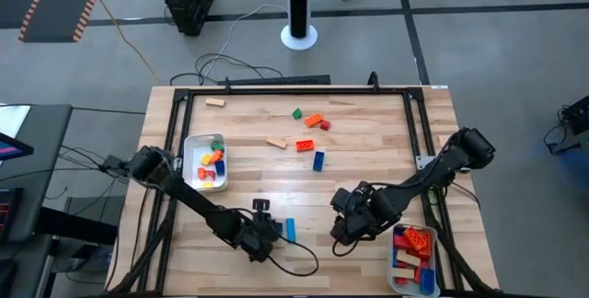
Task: Sort blocks by size
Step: Put the blue large game piece into the gray bin
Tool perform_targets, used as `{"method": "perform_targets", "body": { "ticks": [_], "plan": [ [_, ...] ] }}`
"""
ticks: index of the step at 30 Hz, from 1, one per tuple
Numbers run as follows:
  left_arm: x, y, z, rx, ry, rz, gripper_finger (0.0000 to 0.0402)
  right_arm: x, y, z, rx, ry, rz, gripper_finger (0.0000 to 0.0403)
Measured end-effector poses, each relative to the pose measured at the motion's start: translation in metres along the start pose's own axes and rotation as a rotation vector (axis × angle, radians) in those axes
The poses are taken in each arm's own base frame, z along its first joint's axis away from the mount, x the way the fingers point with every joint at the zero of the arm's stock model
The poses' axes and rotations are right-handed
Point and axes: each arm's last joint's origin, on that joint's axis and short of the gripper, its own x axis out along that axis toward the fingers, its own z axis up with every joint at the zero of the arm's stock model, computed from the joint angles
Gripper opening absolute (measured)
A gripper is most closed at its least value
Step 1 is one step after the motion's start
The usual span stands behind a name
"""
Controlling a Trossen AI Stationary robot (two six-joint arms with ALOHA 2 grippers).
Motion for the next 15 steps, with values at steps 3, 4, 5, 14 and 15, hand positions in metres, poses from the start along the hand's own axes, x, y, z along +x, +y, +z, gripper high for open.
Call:
{"method": "perform_targets", "body": {
  "ticks": [3,4,5,14,15],
  "plan": [
    [-0.009,0.010,-0.008,0.025,0.000,0.020,0.0130,-0.002,0.003,-0.004,-0.077,-0.023,-0.004,0.0245],
    [-0.012,0.014,-0.011,0.029,-0.005,0.026,0.0130,-0.003,0.003,-0.006,-0.100,-0.047,-0.014,0.0245],
    [-0.016,0.017,-0.012,0.023,-0.028,0.026,0.0130,-0.003,0.005,-0.008,-0.111,-0.081,-0.022,0.0245],
    [-0.042,0.048,-0.029,0.005,-0.328,0.175,0.0136,0.008,0.016,0.001,0.009,-0.330,0.061,0.0245],
    [-0.043,0.050,-0.031,0.014,-0.362,0.198,0.0137,0.011,0.017,0.004,0.022,-0.355,0.086,0.0245]
  ]
}}
